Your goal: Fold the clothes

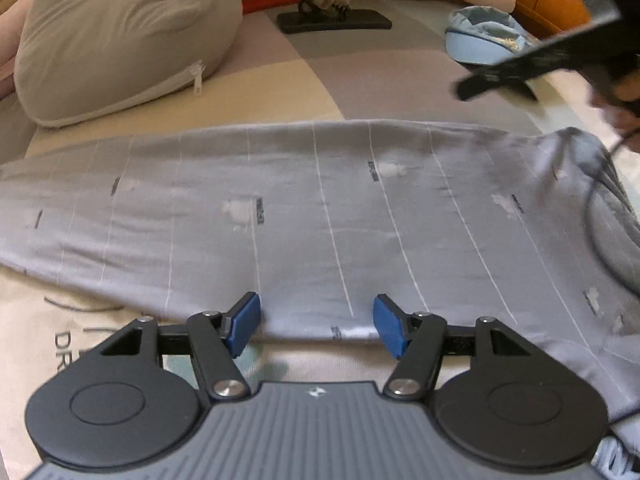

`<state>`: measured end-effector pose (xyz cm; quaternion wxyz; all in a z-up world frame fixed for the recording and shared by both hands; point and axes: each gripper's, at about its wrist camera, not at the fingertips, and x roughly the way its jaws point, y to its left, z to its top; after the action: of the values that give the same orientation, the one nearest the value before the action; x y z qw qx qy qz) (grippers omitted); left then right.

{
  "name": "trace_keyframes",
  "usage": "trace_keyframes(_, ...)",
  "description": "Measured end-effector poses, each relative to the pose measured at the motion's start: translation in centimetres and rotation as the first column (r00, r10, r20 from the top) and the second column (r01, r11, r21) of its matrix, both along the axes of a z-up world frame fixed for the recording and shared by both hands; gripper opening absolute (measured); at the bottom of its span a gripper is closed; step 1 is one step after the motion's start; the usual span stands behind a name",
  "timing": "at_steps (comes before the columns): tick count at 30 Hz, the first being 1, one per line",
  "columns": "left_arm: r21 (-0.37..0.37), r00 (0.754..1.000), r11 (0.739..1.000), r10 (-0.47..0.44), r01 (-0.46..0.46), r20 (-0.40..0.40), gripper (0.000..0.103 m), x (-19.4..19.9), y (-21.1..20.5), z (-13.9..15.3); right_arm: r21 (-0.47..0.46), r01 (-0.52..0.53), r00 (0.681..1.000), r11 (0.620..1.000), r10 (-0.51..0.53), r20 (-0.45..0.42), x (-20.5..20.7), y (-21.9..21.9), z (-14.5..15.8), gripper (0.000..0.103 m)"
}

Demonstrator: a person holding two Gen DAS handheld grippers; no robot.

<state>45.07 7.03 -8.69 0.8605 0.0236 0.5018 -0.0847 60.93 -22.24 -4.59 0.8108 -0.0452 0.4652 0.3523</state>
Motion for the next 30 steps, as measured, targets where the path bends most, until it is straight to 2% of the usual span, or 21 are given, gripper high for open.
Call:
trace_keyframes(9, -0.037, 1.0, 0.999, 0.009, -0.008, 0.012, 0.063, -0.4, 0.7, 0.0, -0.109, -0.142, 0.985, 0.984, 0.151, 0.084, -0.9, 6.6, -2.0, 0.025)
trace_keyframes(12, -0.048, 1.0, 0.999, 0.013, -0.012, 0.014, 0.063, -0.5, 1.0, 0.0, -0.153, -0.187, 0.973, 0.97, 0.204, 0.109, -2.2, 7.9, -2.3, 0.032)
trace_keyframes(16, -0.055, 1.0, 0.998, 0.012, -0.011, 0.013, 0.063, -0.5, 1.1, 0.1, -0.226, -0.226, 0.951, 0.948, 0.265, 0.16, -3.8, 8.8, -2.5, 0.031)
trace_keyframes(17, -0.055, 1.0, 0.998, 0.009, -0.009, 0.012, 0.063, -0.5, 1.1, 0.1, -0.243, -0.234, 0.945, 0.941, 0.279, 0.172, -4.1, 9.1, -2.6, 0.024)
trace_keyframes(18, -0.055, 1.0, 0.998, 0.007, -0.006, 0.011, 0.063, -0.5, 1.1, 0.1, -0.248, -0.232, 0.945, 0.941, 0.278, 0.172, -4.0, 9.1, -2.4, 0.011)
trace_keyframes(19, -0.055, 1.0, 0.998, 0.005, -0.004, 0.01, 0.063, -0.5, 1.2, 0.1, -0.252, -0.229, 0.946, 0.94, 0.276, 0.172, -3.8, 9.2, -2.3, 0.004)
trace_keyframes(20, -0.055, 1.0, 0.999, 0.002, -0.002, 0.009, 0.063, -0.5, 1.2, 0.2, -0.277, -0.18, 0.946, 0.944, 0.243, 0.214, -3.6, 9.2, -2.0, 0.002)
trace_keyframes(22, -0.061, 1.0, 0.998, 0.002, -0.001, 0.007, 0.062, -0.4, 1.4, 0.5, -0.302, -0.059, 0.951, 0.952, 0.145, 0.272, -3.0, 8.7, -1.6, 0.003)
trace_keyframes(23, -0.068, 1.0, 0.998, 0.005, -0.004, 0.016, 0.062, -0.3, 1.7, 0.9, -0.303, 0.003, 0.953, 0.953, 0.089, 0.289, -2.5, 8.2, -1.3, 0.007)
trace_keyframes(24, -0.072, 1.0, 0.997, 0.008, -0.006, 0.029, 0.062, -0.2, 2.1, 1.3, -0.277, 0.033, 0.963, 0.96, 0.043, 0.265, -2.1, 7.6, -0.9, 0.009)
trace_keyframes(27, -0.06, 0.995, 0.998, 0.008, -0.001, 0.104, 0.062, 0.7, 3.4, 2.6, -0.182, 0.005, 0.98, 0.983, 0.031, 0.199, -2.6, 6.2, 0.4, 0.015)
trace_keyframes(30, -0.023, 0.991, 1.0, -0.001, 0.004, 0.134, 0.062, 2.7, 4.2, 2.1, -0.145, -0.04, 0.986, 0.989, 0.063, 0.153, -3.7, 6.5, 0.6, 0.017)
